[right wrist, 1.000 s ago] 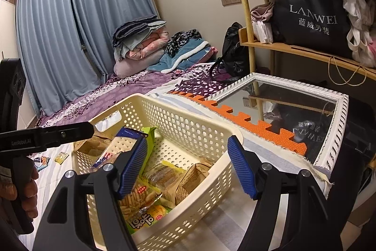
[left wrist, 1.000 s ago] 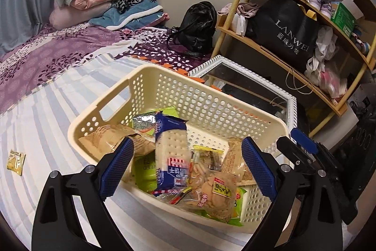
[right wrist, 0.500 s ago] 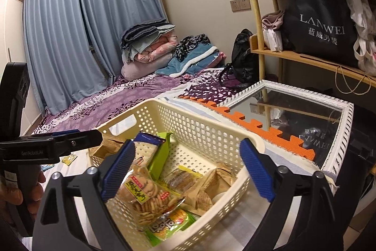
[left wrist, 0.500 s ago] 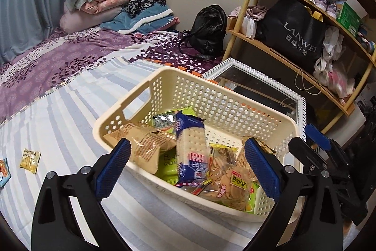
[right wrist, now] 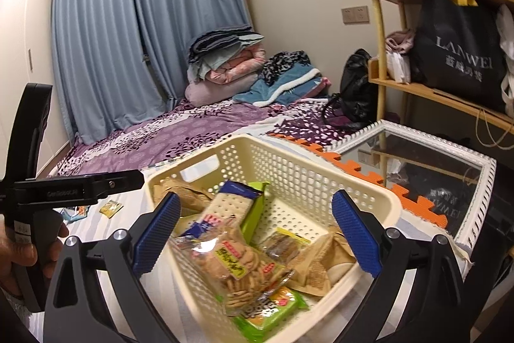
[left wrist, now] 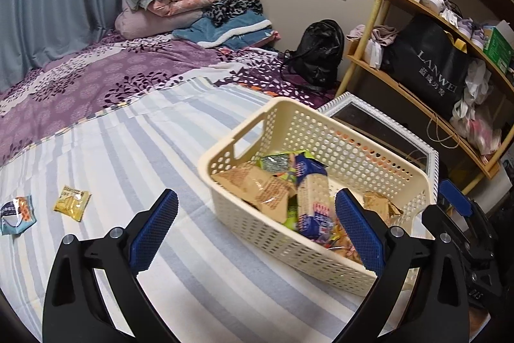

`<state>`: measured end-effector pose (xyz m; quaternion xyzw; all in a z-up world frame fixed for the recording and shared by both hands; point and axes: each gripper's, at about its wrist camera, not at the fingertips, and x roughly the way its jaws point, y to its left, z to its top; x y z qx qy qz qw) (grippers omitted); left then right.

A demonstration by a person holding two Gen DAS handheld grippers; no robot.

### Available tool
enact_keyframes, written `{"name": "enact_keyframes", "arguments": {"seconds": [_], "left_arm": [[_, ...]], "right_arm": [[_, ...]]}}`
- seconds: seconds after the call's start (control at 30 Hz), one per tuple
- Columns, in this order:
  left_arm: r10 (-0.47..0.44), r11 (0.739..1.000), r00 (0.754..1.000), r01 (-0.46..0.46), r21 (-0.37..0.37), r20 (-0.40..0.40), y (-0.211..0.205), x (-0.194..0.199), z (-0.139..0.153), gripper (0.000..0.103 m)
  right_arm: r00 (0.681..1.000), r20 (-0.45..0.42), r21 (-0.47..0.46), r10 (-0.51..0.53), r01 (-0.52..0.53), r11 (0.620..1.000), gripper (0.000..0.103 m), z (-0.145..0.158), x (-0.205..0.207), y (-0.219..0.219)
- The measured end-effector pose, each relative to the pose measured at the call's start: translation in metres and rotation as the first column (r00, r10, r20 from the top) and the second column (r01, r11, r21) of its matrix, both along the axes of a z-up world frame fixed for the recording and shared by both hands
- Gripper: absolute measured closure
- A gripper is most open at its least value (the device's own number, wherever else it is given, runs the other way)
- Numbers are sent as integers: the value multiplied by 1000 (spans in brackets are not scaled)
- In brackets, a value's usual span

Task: Organize snacks
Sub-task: 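Withdraw both grippers from the basket toward the remaining packets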

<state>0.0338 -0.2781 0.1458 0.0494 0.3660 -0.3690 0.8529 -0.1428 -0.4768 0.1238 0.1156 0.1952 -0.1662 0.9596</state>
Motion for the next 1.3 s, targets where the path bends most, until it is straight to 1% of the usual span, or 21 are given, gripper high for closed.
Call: {"name": "enact_keyframes", "arguments": {"seconds": [0.2, 0.37, 0.7, 1.3], "left_arm": [[53, 998, 998, -54, 23, 37, 19, 4, 2, 3], [82, 996, 996, -84, 26, 46, 33, 6, 3, 3], [129, 991, 989, -132, 35, 76, 59, 7, 5, 3], [194, 979, 977, -198, 39, 88, 94, 11, 2, 3]], "right_arm": [[999, -13, -10, 48, -48, 999, 7, 1, 6, 16], [997, -23, -36, 78, -79, 996, 5, 4, 9, 29], [990, -48, -45, 131, -133, 990, 5, 4, 17, 50], [974, -88, -60, 207, -212, 975, 5, -1, 30, 84]]}}
